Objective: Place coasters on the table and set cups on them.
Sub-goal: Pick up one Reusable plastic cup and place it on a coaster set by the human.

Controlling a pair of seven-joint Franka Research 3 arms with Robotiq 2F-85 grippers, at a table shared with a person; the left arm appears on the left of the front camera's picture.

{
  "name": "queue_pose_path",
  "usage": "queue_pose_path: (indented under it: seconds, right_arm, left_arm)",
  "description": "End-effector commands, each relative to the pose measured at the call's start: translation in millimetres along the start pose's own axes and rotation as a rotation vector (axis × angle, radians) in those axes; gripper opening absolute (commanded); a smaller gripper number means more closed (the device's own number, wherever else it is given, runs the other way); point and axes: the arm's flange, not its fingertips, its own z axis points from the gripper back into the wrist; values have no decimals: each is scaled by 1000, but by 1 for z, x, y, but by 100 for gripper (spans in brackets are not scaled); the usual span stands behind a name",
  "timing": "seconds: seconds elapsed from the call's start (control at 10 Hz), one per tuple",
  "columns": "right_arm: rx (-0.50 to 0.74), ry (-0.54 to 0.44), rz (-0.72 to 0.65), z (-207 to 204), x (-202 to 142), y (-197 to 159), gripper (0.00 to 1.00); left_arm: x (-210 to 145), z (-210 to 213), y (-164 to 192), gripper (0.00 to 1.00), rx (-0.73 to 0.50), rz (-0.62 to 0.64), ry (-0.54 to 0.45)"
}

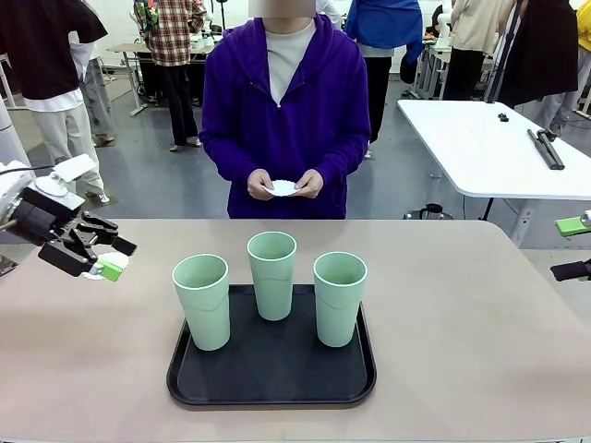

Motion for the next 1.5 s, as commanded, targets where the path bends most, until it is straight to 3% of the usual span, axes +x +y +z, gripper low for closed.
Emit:
queue_pose_path:
  seconds: [0.0,0.1,0.3,0.7,0.8,1.3,1.4]
  right_arm:
    - [4,1,1,0,0,0,100]
    - [4,1,1,0,0,0,100]
    - [4,1,1,0,0,0,100]
    - [4,1,1,0,0,0,100]
    - [4,1,1,0,0,0,100]
    - [4,1,1,0,0,0,100]
    - [4,1,1,0,0,0,100]
  left_arm:
    - [-26,-3,30,100,-79,-12,-178]
    - [-32,-6,36,100,-113,-10,-235]
    - [-48,-17,42,100,-138,-89,-239]
    - [-62,-38,46,100,-61,-250,-132]
    - [-59,-32,45,100,-103,-170,-188]
    - [-60,-33,46,100,-97,-187,-178]
    - [-71,-42,49,100,-101,-192,-227]
